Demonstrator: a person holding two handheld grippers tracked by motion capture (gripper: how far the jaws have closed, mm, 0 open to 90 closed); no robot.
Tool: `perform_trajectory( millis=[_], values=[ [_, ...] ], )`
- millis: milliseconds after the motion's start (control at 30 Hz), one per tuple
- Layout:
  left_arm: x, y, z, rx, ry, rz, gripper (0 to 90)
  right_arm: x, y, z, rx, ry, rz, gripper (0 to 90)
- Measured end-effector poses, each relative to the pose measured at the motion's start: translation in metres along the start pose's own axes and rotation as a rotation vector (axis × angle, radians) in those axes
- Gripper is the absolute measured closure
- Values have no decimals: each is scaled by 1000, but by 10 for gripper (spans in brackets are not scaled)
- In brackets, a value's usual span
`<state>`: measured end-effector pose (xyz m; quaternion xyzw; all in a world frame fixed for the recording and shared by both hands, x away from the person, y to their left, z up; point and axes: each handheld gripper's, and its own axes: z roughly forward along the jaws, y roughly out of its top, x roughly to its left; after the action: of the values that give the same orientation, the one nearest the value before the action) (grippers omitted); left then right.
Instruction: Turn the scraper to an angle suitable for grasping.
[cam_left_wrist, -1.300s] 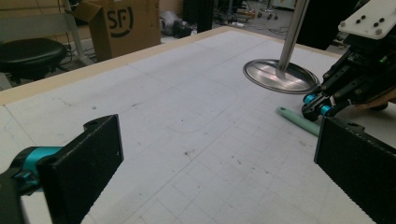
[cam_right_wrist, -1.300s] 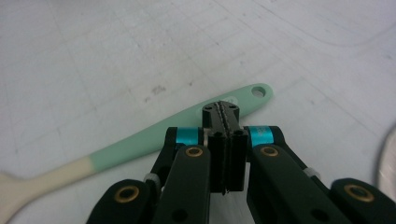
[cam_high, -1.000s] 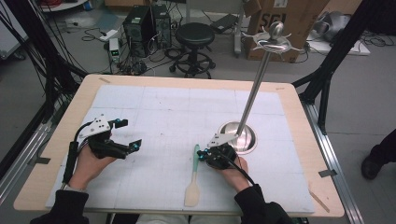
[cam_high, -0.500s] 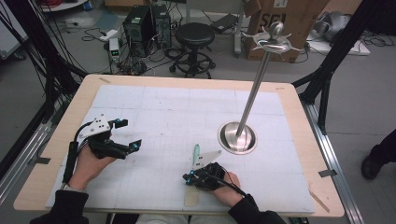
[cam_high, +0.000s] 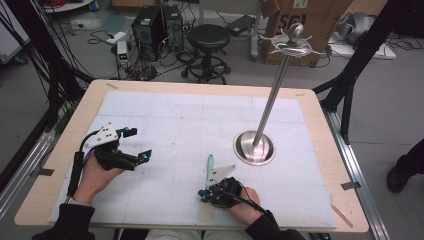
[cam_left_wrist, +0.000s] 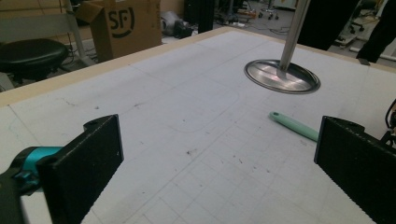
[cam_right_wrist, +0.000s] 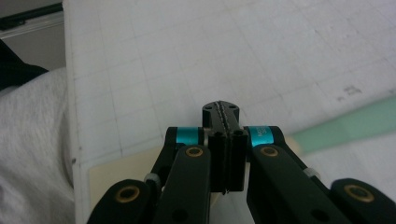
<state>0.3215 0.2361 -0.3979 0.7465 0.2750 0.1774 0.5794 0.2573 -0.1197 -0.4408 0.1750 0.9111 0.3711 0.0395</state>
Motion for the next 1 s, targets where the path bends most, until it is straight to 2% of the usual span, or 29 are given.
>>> perform_trajectory(
  millis=[333,1000],
  values=[
    [-1,0,0,2,0,5,17,-6,-16,-18,12,-46,8,900],
    [-1,0,2,7,-3,3,17,-31,-42,-47,15,-148,82,900]
  ],
)
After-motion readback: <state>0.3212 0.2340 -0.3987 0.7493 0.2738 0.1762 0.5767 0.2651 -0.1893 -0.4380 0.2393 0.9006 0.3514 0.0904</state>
